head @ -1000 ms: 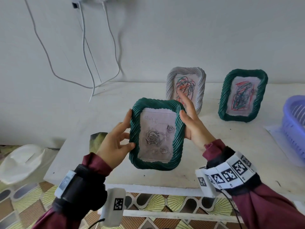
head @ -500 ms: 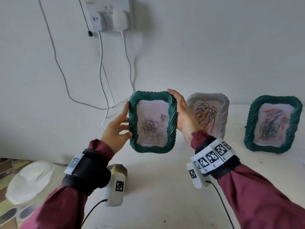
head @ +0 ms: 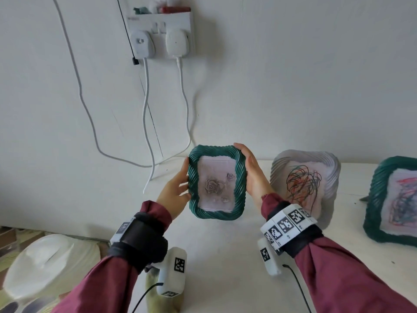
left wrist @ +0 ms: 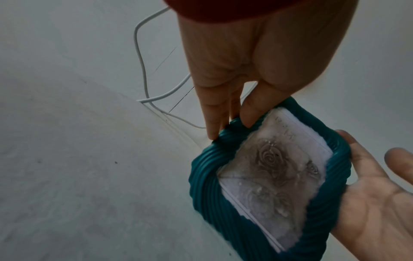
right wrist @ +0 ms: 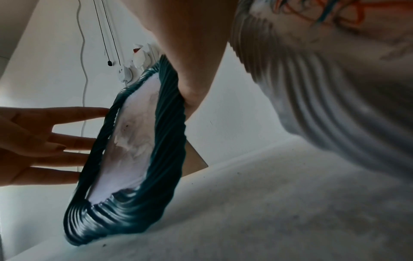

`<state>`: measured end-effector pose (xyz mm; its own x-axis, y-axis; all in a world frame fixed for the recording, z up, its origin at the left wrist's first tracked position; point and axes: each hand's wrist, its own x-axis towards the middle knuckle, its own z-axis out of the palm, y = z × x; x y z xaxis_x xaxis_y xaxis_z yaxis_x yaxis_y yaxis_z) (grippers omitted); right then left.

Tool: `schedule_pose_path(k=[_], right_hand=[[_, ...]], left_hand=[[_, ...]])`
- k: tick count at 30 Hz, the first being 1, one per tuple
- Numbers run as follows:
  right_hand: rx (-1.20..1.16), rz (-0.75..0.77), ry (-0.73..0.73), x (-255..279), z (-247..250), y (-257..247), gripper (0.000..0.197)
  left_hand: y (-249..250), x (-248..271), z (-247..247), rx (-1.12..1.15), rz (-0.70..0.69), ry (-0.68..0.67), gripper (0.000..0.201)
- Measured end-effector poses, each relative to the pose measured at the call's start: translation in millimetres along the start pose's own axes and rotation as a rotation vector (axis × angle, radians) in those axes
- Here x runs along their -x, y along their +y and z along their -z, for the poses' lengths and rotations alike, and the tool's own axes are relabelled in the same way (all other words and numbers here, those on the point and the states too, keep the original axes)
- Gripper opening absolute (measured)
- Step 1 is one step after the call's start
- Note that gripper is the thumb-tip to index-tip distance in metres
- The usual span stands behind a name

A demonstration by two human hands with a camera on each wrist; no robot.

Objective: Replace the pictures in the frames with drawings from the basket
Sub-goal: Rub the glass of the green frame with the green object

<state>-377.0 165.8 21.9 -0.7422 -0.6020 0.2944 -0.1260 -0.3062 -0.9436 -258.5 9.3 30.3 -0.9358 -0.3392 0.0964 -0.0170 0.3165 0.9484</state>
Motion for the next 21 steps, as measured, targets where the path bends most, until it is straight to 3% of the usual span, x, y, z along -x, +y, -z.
schedule_pose_path(k=[6,10,21], right_hand=[[0.034,-0.048,-0.036,-5,5,4,0.040],[0.168,-0.071,-0.028,-1,5,2,0.063],[0.401,-0.069,-0.055,11,11,-2,0.069]], left_hand=[[-10,-7,3,-0.066,0.018,0.018,0.085],[-15,-6,3,-0.102,0.028,0.074,0.084],[-20,-8,3,-0.127,0.055,0.131,0.084]])
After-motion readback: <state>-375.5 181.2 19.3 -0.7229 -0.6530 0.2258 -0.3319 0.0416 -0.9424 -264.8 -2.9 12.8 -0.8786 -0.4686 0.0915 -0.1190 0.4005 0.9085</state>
